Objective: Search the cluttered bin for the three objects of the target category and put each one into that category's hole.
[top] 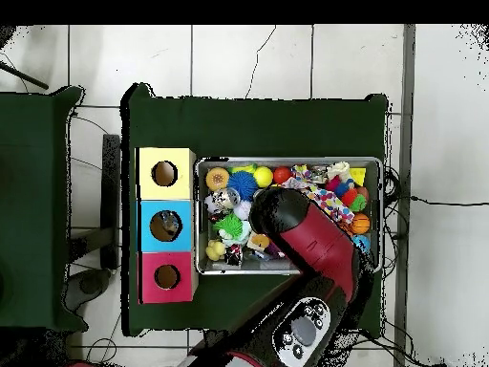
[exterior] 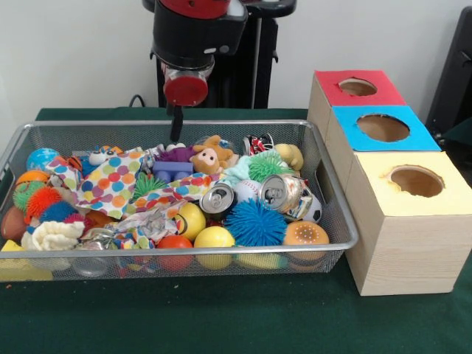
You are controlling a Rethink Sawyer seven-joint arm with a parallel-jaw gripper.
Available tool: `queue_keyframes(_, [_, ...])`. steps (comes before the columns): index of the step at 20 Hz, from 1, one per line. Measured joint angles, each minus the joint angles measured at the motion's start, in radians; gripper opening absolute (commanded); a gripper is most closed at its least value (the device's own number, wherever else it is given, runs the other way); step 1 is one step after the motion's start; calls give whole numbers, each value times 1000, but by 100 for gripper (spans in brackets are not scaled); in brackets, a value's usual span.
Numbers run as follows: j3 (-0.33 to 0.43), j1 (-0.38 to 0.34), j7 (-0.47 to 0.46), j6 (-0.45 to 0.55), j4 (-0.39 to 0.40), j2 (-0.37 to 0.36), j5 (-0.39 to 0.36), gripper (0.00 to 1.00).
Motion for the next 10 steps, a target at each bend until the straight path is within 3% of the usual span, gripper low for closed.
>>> queue_keyframes(10, [7, -59, 0, -3, 1, -82, -101, 100])
